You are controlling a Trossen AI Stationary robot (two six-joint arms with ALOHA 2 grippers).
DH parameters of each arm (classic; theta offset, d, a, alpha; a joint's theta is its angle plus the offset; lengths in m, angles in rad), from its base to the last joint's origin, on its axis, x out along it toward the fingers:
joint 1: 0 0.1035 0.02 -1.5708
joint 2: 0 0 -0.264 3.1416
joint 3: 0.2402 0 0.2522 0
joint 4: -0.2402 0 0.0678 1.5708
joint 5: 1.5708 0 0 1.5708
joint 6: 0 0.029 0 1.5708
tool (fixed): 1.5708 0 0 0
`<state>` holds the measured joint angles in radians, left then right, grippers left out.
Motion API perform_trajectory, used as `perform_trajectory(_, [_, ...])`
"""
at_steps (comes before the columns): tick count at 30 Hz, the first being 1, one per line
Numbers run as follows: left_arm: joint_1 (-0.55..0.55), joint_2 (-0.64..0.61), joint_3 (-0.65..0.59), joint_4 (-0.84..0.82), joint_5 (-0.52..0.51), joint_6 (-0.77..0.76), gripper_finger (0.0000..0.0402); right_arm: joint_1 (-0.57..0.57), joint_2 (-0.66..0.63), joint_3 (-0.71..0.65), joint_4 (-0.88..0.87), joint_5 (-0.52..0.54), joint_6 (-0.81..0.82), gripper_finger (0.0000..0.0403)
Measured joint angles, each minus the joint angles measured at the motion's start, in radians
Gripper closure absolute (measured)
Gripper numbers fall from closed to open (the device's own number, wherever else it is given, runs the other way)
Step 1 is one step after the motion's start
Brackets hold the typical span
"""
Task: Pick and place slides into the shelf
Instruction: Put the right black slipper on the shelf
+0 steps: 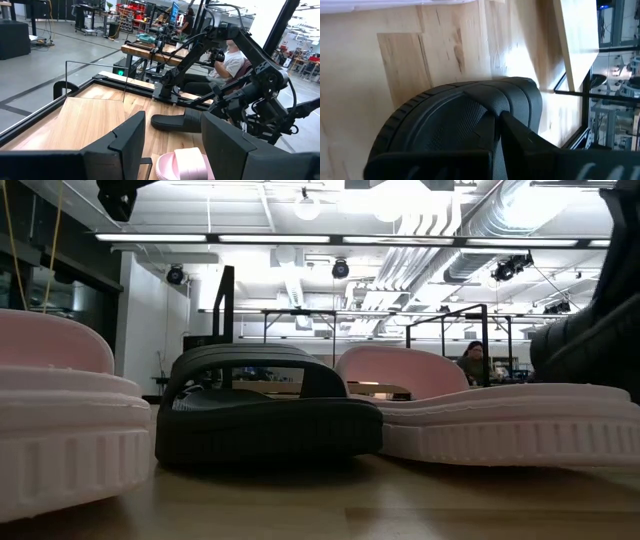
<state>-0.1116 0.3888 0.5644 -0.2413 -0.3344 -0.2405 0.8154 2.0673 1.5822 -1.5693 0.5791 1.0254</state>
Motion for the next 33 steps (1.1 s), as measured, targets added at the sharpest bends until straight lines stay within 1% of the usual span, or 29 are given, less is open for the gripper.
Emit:
perform_trajectory(15, [0.000, 0.000, 0.000, -0.001, 0.000, 0.000, 0.0224, -0.035, -0.074, 0.000, -0.001, 0.037, -0.113, 0.0403])
perform_trajectory(24, [0.000, 0.000, 0.000, -0.001, 0.000, 0.000, 0.0224, -0.037, -0.155, 0.000, -0.001, 0.078, -0.162, 0.0403])
perform_trajectory(33, [0.000, 0.000, 0.000, -0.002, 0.000, 0.000, 0.0224, -0.051, -0.229, 0.000, 0.002, 0.167, -0.274, 0.0403])
